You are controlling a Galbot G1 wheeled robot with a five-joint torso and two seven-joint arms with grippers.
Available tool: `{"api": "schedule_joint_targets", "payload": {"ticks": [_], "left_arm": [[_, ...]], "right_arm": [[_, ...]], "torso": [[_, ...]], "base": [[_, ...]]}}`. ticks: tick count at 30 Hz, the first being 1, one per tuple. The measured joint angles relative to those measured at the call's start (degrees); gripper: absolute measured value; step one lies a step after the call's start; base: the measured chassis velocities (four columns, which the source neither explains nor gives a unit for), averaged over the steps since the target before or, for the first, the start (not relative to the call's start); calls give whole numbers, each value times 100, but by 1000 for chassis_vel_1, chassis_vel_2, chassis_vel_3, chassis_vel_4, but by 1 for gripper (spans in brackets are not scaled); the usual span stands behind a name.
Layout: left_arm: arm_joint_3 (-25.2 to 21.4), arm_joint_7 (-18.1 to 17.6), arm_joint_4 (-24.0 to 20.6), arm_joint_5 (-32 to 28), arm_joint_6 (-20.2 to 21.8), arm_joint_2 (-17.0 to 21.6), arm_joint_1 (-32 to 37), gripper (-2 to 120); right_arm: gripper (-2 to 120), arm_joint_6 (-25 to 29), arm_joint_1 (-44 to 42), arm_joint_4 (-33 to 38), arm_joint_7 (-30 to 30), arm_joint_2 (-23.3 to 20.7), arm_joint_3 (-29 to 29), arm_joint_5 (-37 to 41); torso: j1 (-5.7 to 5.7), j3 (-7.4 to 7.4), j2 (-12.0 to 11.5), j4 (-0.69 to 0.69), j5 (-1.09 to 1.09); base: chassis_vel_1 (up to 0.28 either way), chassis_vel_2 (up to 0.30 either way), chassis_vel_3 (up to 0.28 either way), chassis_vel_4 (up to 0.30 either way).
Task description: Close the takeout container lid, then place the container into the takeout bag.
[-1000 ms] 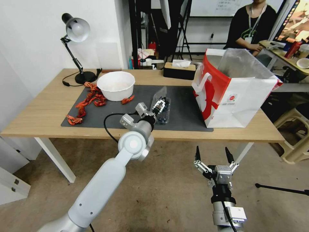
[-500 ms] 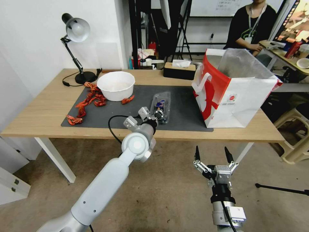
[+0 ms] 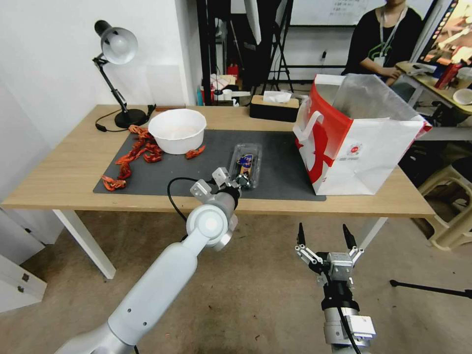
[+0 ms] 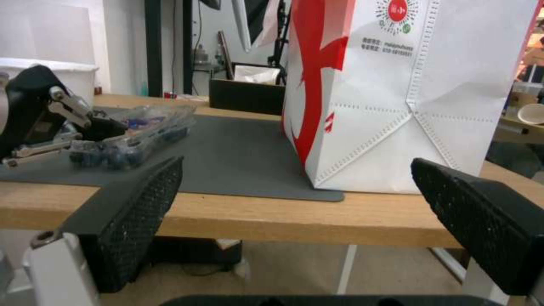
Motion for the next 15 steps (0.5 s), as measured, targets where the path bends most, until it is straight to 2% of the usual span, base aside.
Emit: {"api": "schedule_joint_targets", "payload": {"ticks": [8,15], "left_arm": [[41,41,10,154,-6,39,-6,0],[147,118,80,259,-19,59,-79,0]], "right_arm": [[100,-260,320,59,-1,-134,37,372],[100,-956,1047,173,-5,-515,67,1526]], "torso": [[-1,0,0,0,0],[-1,0,0,1,0]], "base": [[0,0,0,0],[0,0,0,0]]}}
